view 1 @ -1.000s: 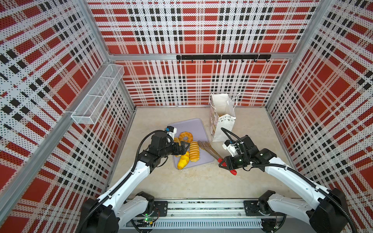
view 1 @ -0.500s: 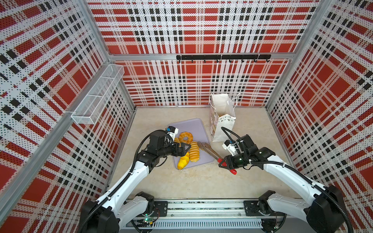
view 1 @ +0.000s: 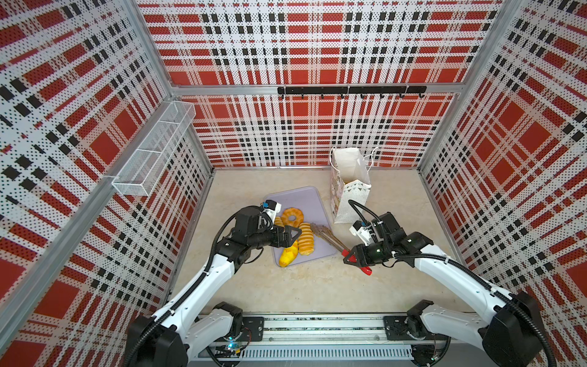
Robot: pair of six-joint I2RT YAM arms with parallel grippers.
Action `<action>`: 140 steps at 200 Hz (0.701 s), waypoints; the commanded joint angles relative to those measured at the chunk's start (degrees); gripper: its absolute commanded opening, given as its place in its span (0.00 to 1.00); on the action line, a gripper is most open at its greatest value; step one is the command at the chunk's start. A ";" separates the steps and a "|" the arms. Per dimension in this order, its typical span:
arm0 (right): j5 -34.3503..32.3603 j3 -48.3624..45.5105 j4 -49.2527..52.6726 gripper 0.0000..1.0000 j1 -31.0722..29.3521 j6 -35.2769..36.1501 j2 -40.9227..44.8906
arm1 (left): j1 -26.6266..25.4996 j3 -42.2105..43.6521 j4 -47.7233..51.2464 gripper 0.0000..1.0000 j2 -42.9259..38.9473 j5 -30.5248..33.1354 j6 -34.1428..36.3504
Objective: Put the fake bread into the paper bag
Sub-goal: 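Position the tongs around the ribbed roll and close them with the right gripper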
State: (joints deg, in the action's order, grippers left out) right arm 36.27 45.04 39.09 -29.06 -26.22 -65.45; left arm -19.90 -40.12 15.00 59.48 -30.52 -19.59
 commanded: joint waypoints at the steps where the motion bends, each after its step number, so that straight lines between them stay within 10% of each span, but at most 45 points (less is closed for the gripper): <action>1: 1.48 0.27 -1.56 0.34 0.40 -0.23 1.50 | 0.39 1.22 -1.21 0.98 -1.40 -0.94 -0.50; 140: 0.31 4.39 3.77 0.35 0.32 0.50 -1.77 | 1.70 2.06 0.64 0.98 1.30 2.65 -1.32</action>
State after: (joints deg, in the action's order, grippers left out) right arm 36.45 45.74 40.86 -28.97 -26.89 -66.37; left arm -18.87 -38.44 15.51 61.04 -28.01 -20.80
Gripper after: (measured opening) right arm 0.349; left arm 0.982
